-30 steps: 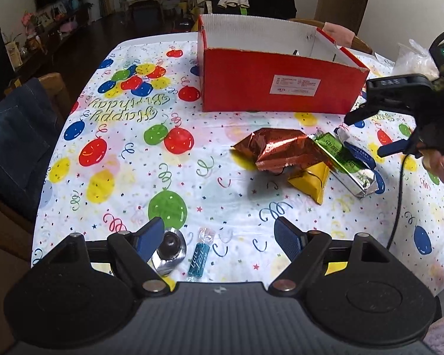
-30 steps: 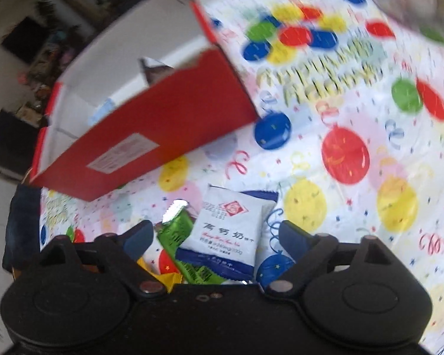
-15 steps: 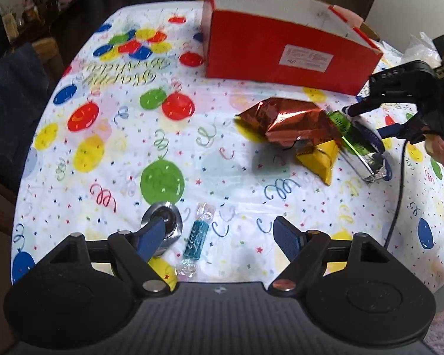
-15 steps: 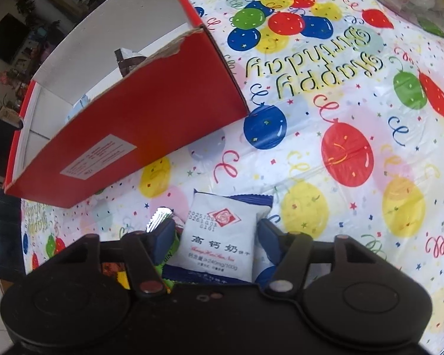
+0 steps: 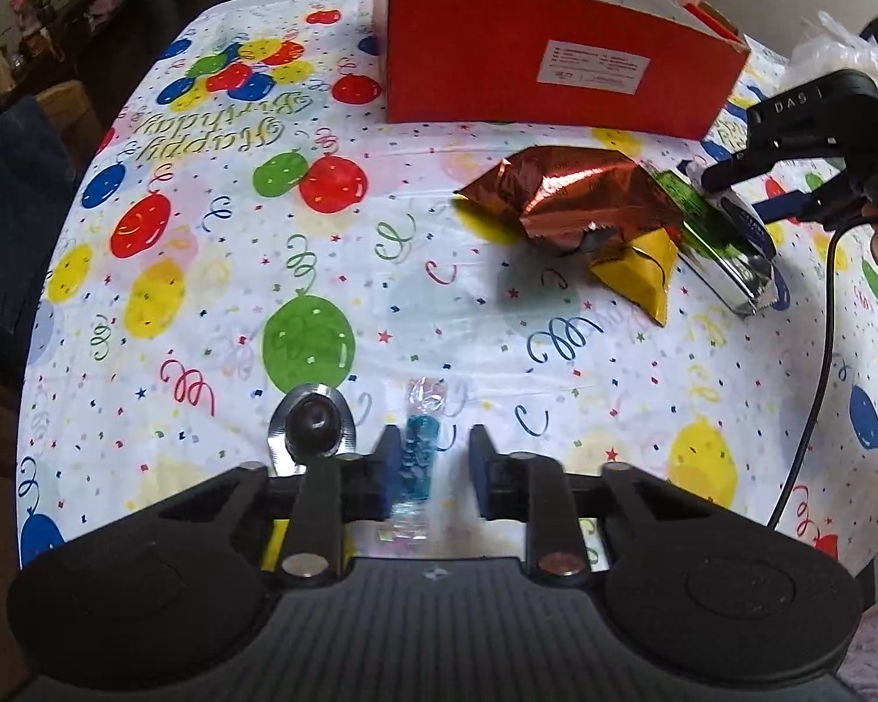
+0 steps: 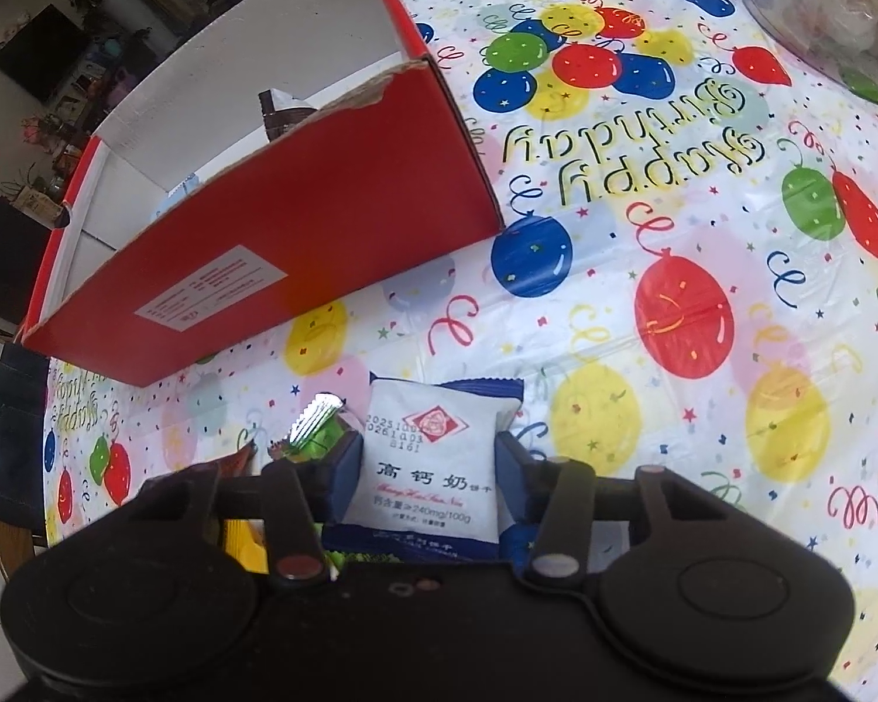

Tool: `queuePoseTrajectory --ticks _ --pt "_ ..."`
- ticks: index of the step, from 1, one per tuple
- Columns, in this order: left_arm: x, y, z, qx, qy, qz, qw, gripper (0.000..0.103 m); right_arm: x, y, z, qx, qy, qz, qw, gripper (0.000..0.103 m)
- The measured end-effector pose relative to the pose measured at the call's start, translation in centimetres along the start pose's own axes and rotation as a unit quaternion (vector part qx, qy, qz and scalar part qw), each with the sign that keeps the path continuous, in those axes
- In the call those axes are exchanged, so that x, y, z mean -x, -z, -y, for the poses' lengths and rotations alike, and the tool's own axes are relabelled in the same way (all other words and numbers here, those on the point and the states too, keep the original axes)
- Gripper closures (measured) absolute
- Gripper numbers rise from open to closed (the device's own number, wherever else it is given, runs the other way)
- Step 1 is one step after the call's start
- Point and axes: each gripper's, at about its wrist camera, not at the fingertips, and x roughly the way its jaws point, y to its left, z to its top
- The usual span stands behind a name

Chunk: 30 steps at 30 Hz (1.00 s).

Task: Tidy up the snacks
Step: 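Close left tool on blue candy while right tool closes on white packet, then carry blue candy with left tool while right tool carries white packet into box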

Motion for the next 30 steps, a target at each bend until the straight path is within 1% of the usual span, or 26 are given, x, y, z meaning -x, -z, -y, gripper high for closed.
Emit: queuePoseTrajectory --ticks 3,7,10,12,15,20,27,30 --pt "-0.5 0.1 0.3 -0.020 -0.023 0.002 0.9995 0.086 0.2 0.3 0.3 -0.002 -0.004 0.001 1.000 0.057" --pt "-0.6 -0.1 0.2 -0.024 -0.025 0.001 0.9994 0.086 0.6 0.7 0.4 0.001 -0.004 0.004 1.000 0.057" --pt "-0.6 0.0 0.4 -0.026 -0.018 0.000 0.9995 0.086 0.9 0.9 0.5 0.006 -0.002 0.010 1.000 0.057" --pt "-0.6 0.0 0.5 -0.023 -0.017 -0.001 0.9996 0.090 1.2 1.1 0.7 0.006 -0.004 0.012 1.000 0.057" --pt "-0.6 -0.1 0.5 -0.012 -0.015 -0.001 0.9998 0.091 1.8 1.3 1.1 0.000 -0.014 0.015 1.000 0.057" --pt "-0.2 -0.6 -0.4 0.025 0.001 -0.007 0.9997 0.091 3.3 1.3 1.2 0.002 -0.029 0.026 0.999 0.057" --pt "1.5 -2.2 -0.9 0.064 0.022 0.004 0.9977 0.091 6.4 1.0 0.7 0.037 -0.050 0.045 0.997 0.057" --pt "2.2 -3.3 -0.8 0.072 0.024 0.012 0.9971 0.091 7.4 0.7 0.1 0.056 -0.055 0.050 0.996 0.057"
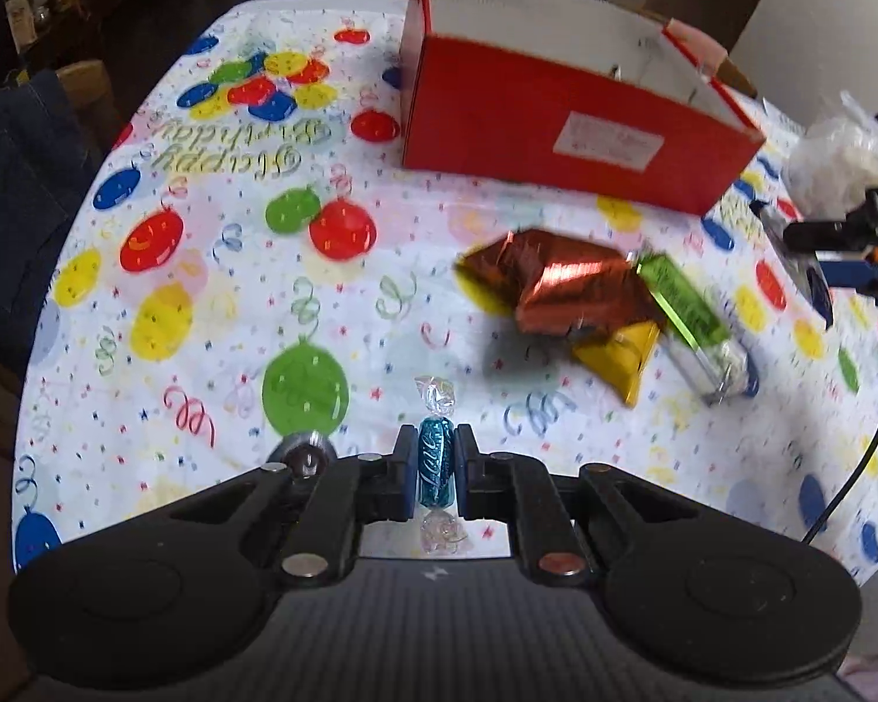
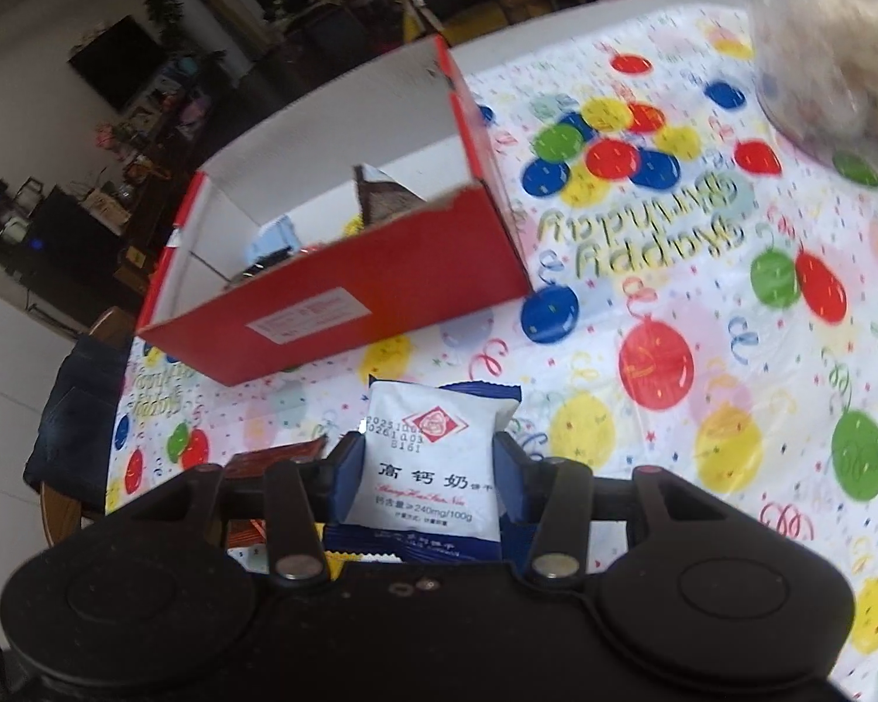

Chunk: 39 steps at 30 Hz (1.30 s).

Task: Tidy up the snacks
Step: 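Carry blue candy with left tool while right tool carries white packet into box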

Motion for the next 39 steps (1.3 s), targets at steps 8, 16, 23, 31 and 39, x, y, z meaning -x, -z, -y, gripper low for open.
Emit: queuePoseTrajectory --ticks 8,16,23,31,39 --pt "2.7 -4.3 1.0 0.010 0.016 0.041 0.9990 0.091 2.4 -2.3 -2.5 0.055 -0.021 0.031 0.998 0.057" --pt "4.3 -9.9 2.3 0.016 0.035 0.076 0.9964 0.091 3.7 -5.7 -4.9 0.111 -0.021 0.068 0.991 0.057" --pt "4.1 -14.9 3.5 0.007 0.027 0.089 0.9956 0.091 3.1 -8.8 -6.2 0.133 -0.016 0.085 0.987 0.058" --pt "1.0 -20.0 4.5 0.021 0.016 0.065 0.9975 0.091 0.6 -12.3 -7.4 0.132 -0.014 0.078 0.988 0.058" --pt "-2.2 -23.5 5.5 0.015 -0.011 0.036 0.9992 0.091 -3.4 -14.8 -8.5 0.150 0.005 0.050 0.987 0.058"
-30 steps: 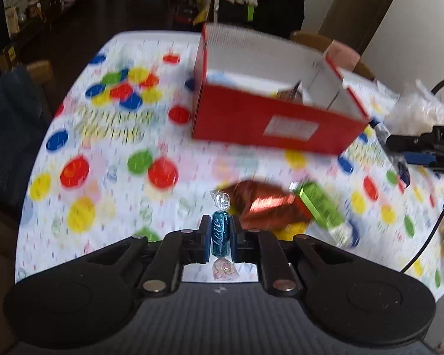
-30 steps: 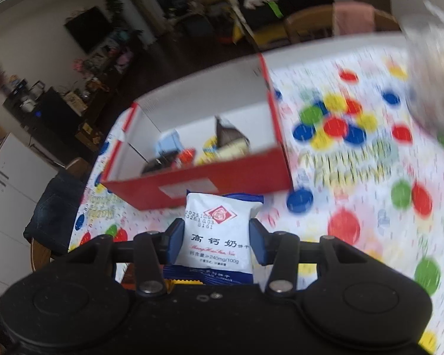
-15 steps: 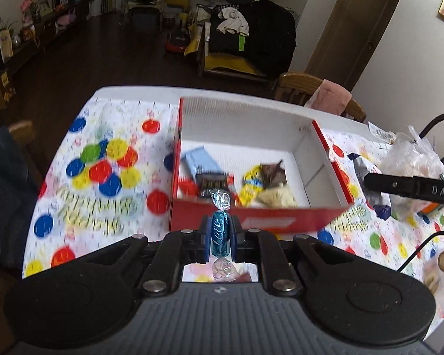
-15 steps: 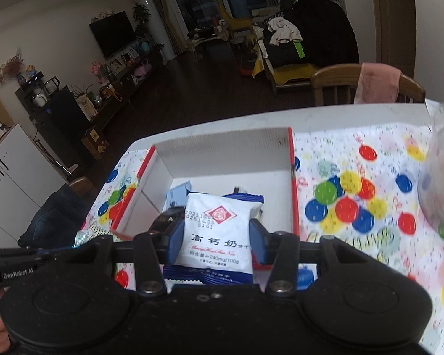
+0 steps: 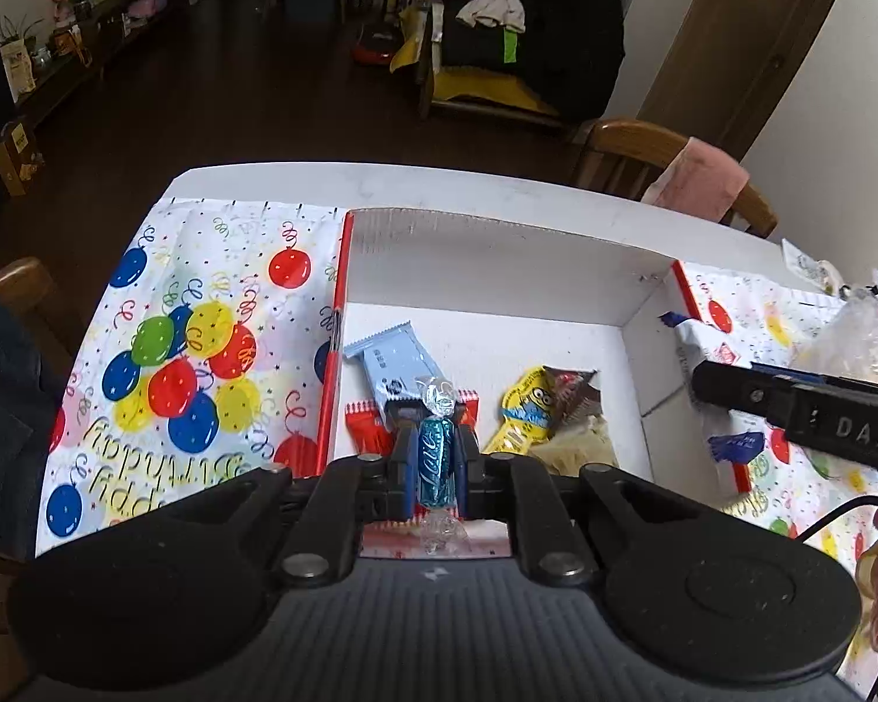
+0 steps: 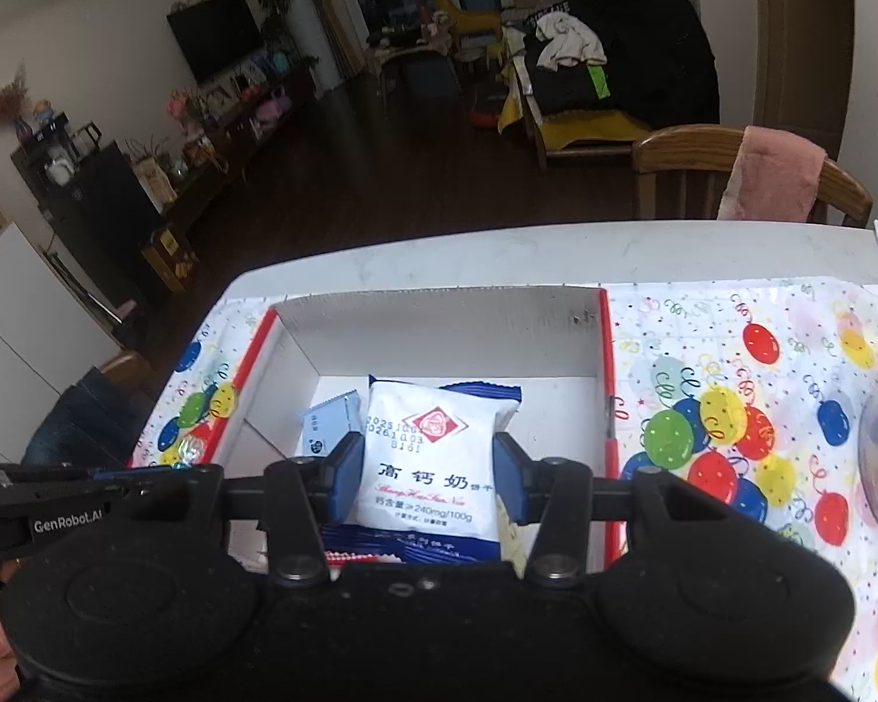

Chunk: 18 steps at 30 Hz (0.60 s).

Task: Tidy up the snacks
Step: 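Carry blue candy with left tool while right tool carries white packet into box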

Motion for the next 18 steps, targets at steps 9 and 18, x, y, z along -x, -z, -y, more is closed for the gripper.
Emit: queuePoseTrajectory --ticks 9,18 --pt "-4.3 -3.4 0.1 0.002 -0.023 -0.041 0.9989 0.091 -5.4 -1.4 -1.5 0.049 -0.002 -0.055 0.997 0.058" --pt "-8.8 -4.1 -0.7 0.009 -0.040 -0.092 0.9950 0.091 -10.5 -0.5 -3.5 0.112 -0.002 -0.110 0.988 0.058"
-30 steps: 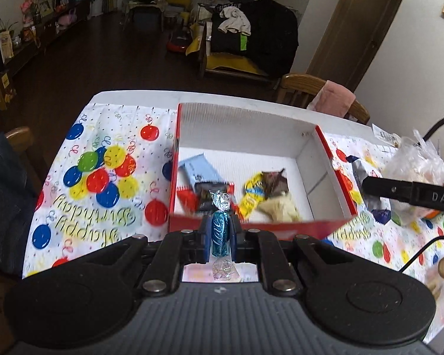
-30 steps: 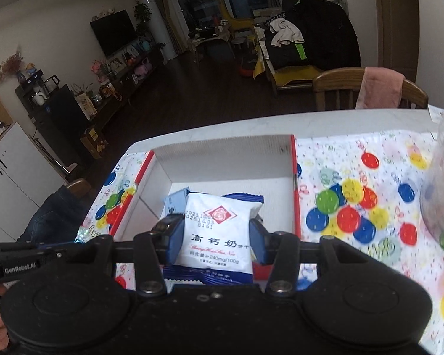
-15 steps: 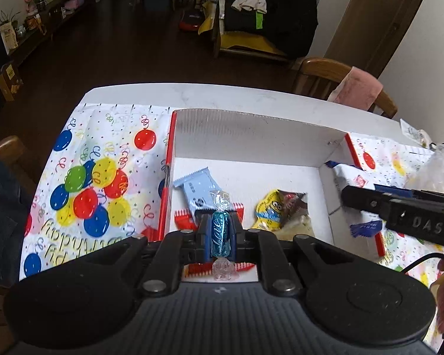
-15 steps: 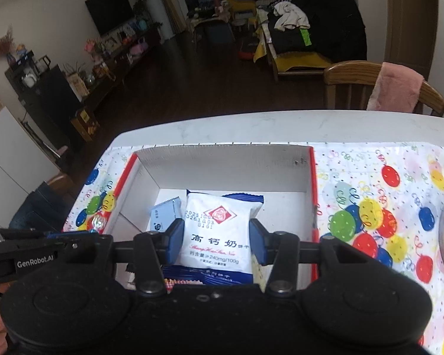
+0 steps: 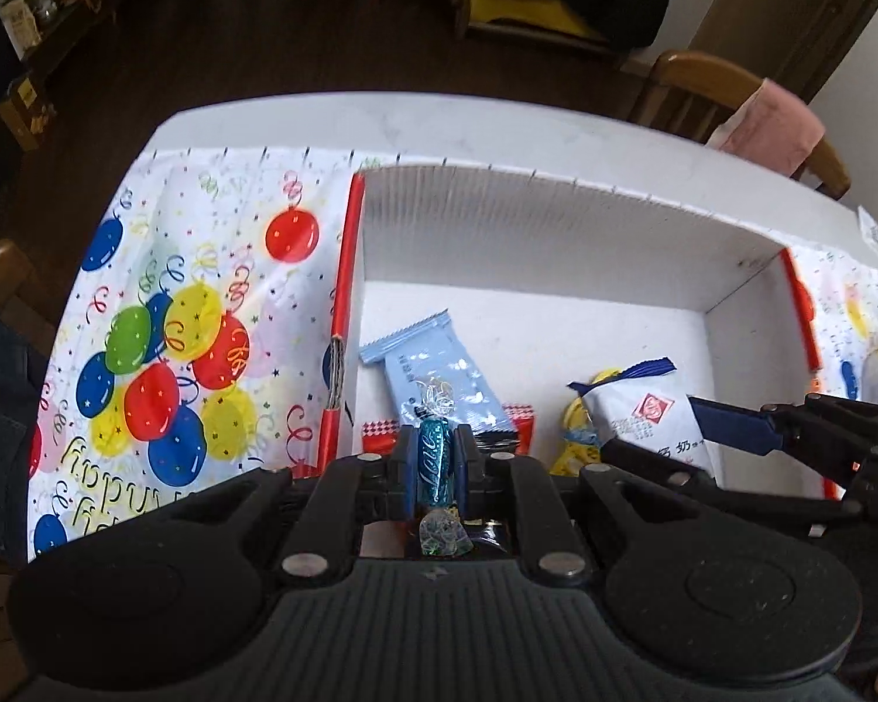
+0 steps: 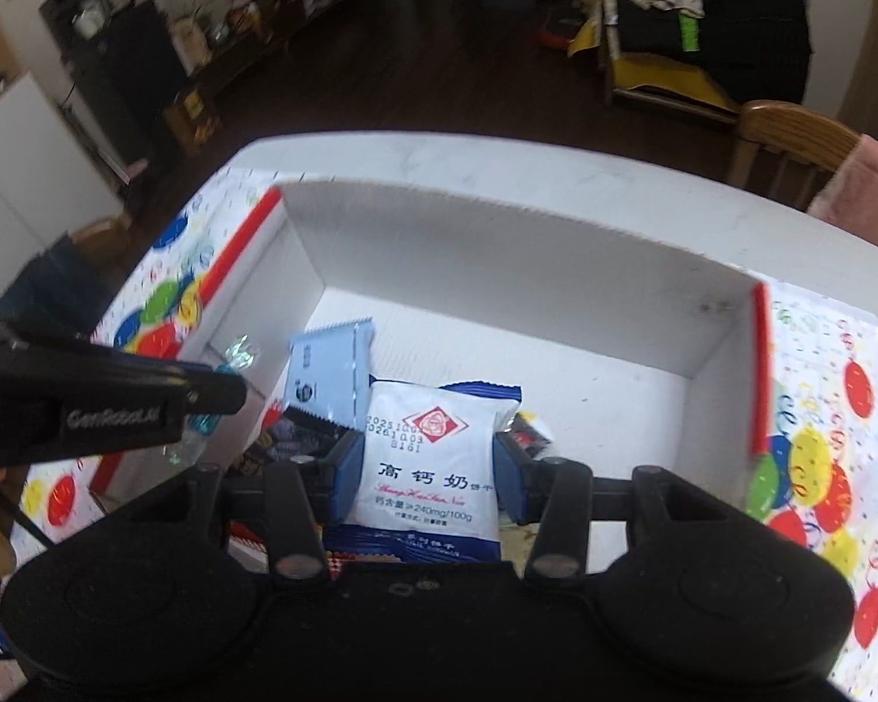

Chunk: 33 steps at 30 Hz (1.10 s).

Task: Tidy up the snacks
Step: 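Carry blue candy with left tool while right tool carries white packet into box, then open left tool in box while right tool releases white packet there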

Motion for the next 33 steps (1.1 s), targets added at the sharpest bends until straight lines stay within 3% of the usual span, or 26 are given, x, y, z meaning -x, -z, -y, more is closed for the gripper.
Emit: queuePoseTrajectory --ticks 6,16,26,33 --pt "-1.5 0.0 0.1 -0.009 -0.006 -0.013 0.9999 0.091 -1.9 0.1 -1.0 0.040 0.009 -0.019 0.999 0.058" --pt "-2.9 0.5 0.8 -0.035 -0.022 -0.023 0.9989 0.091 -3.0 0.5 -1.4 0.051 0.014 -0.028 0.998 0.059" --pt "-2.0 0.9 0.1 -0.033 -0.025 -0.013 0.9990 0.089 -1.4 1.0 -0.8 0.028 0.011 -0.021 0.999 0.054" --pt "-0.3 1.7 -0.8 -0.023 -0.008 0.003 0.9997 0.086 1.2 1.4 0.0 0.002 0.001 0.002 1.000 0.049"
